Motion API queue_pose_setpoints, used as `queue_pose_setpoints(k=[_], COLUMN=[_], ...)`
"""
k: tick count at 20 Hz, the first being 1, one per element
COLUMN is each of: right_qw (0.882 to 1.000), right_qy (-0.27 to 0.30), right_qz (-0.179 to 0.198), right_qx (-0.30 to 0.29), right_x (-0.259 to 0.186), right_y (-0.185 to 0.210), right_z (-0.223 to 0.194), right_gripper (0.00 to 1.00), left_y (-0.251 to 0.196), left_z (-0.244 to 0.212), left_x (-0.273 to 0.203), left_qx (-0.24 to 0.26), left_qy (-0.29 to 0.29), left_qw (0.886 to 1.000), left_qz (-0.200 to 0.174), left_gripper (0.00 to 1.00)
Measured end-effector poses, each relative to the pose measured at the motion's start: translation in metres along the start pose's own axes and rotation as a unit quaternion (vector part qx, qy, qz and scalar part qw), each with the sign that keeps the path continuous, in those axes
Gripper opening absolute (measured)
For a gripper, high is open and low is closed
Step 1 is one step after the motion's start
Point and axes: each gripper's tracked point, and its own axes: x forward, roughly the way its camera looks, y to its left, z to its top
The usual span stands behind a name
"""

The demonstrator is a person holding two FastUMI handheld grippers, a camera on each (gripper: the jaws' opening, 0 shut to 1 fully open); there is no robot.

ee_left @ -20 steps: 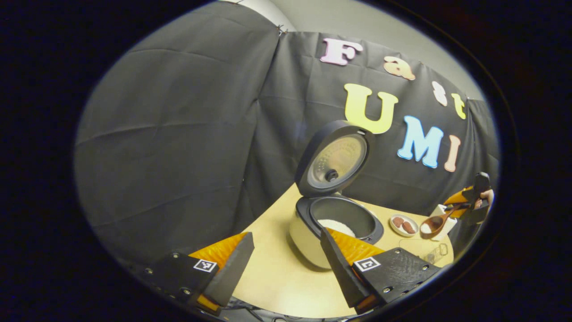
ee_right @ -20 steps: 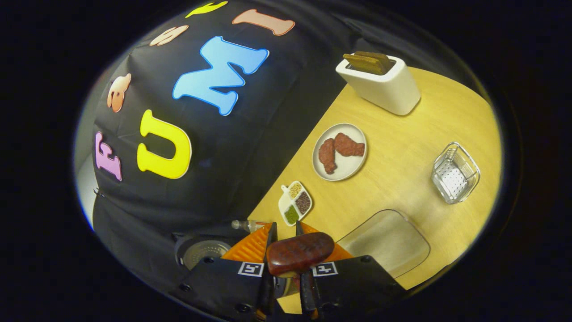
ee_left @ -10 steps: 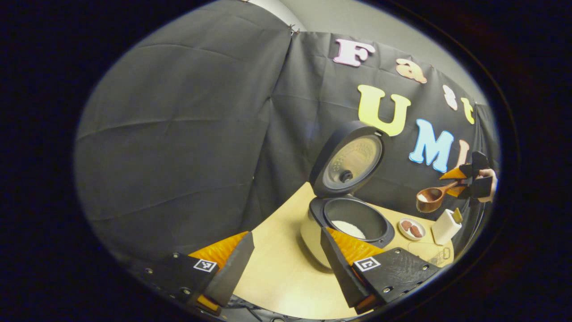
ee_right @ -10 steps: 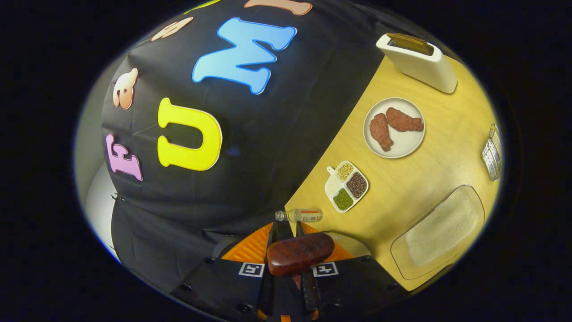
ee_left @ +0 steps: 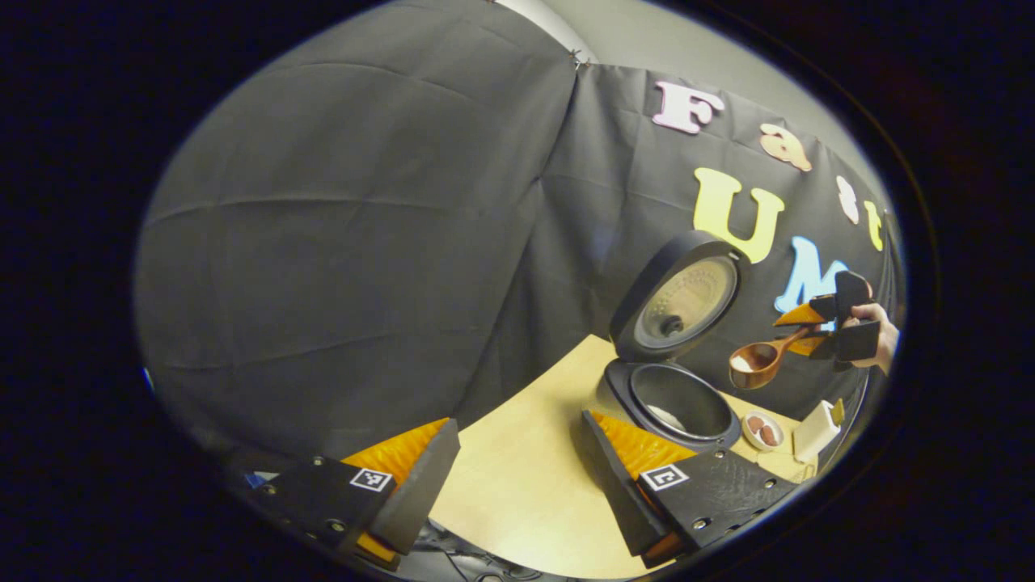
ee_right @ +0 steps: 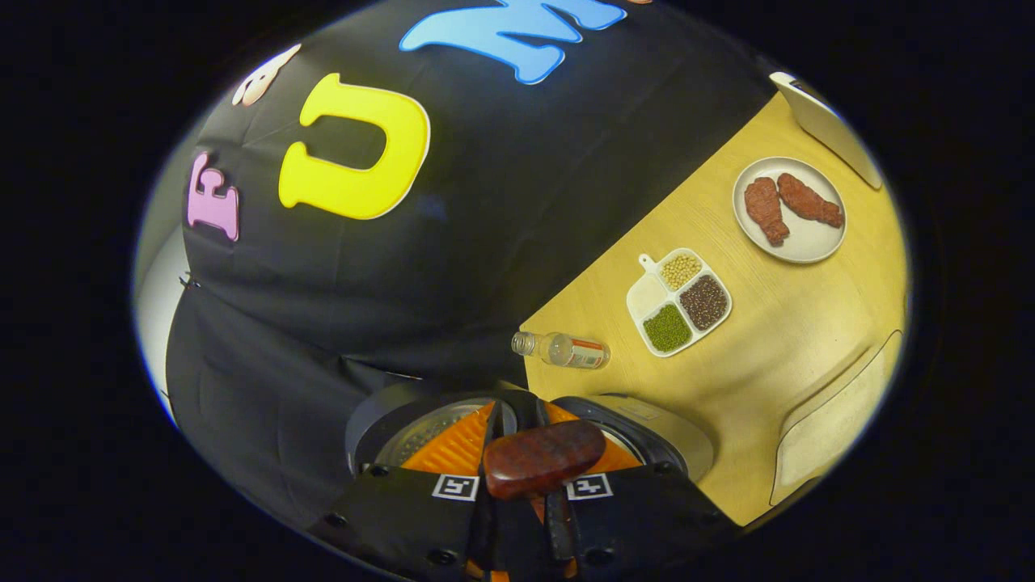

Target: Close the left gripper, press the button to open the rice cooker; take a wooden spoon from the chopstick holder with the right hand, scoop a spoonful of rice and pour it into the rice cooker, then put the wooden spoon back into the chopstick holder.

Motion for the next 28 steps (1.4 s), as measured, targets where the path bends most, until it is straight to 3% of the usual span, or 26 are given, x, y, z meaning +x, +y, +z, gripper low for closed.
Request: queue_pose_setpoints(k=[2, 3, 7, 12, 17, 18, 21, 25, 28], right_qw=[0.999, 0.998, 0.983, 0.965, 0.919, 0.912, 0.894, 0.866, 0.834], right_qy=[0.007, 0.01, 0.001, 0.001, 0.002, -0.004, -0.027, -0.028, -0.035], right_qz=[-0.013, -0.023, -0.063, -0.055, -0.034, -0.026, 0.006, 0.015, 0.028], right_qx=[-0.037, -0.062, -0.17, -0.257, -0.393, -0.41, -0.448, -0.499, -0.55], right_x=[0.018, 0.024, 0.037, 0.049, 0.053, 0.051, 0.049, 0.045, 0.044], right_y=[-0.002, -0.005, -0.018, -0.007, 0.018, 0.024, 0.038, 0.045, 0.048], right_z=[-0.009, -0.013, -0.016, -0.022, -0.043, -0.045, -0.052, -0.054, -0.051], right_gripper=[0.24, 0.21, 0.25, 0.25, 0.21, 0.25, 0.22, 0.21, 0.22], left_y=[0.003, 0.002, 0.001, 0.003, -0.007, -0.008, -0.013, -0.01, -0.008], left_z=[-0.006, -0.008, -0.011, -0.015, -0.015, -0.014, -0.014, -0.019, -0.02], left_x=[0.003, 0.005, 0.004, 0.004, 0.007, 0.008, 0.008, 0.007, 0.006], left_qx=[-0.01, -0.015, -0.009, -0.007, 0.002, 0.003, 0.001, 0.001, 0.002], left_qy=[0.007, 0.009, 0.007, 0.015, 0.015, 0.014, 0.014, 0.018, 0.02], left_qw=[1.0, 1.0, 1.0, 1.0, 1.0, 1.0, 1.0, 1.0, 1.0], left_qz=[0.005, 0.005, 0.01, 0.01, -0.001, -0.003, -0.007, -0.007, -0.008], left_gripper=[0.94, 0.94, 0.94, 0.94, 0.95, 0.95, 0.94, 0.94, 0.95])
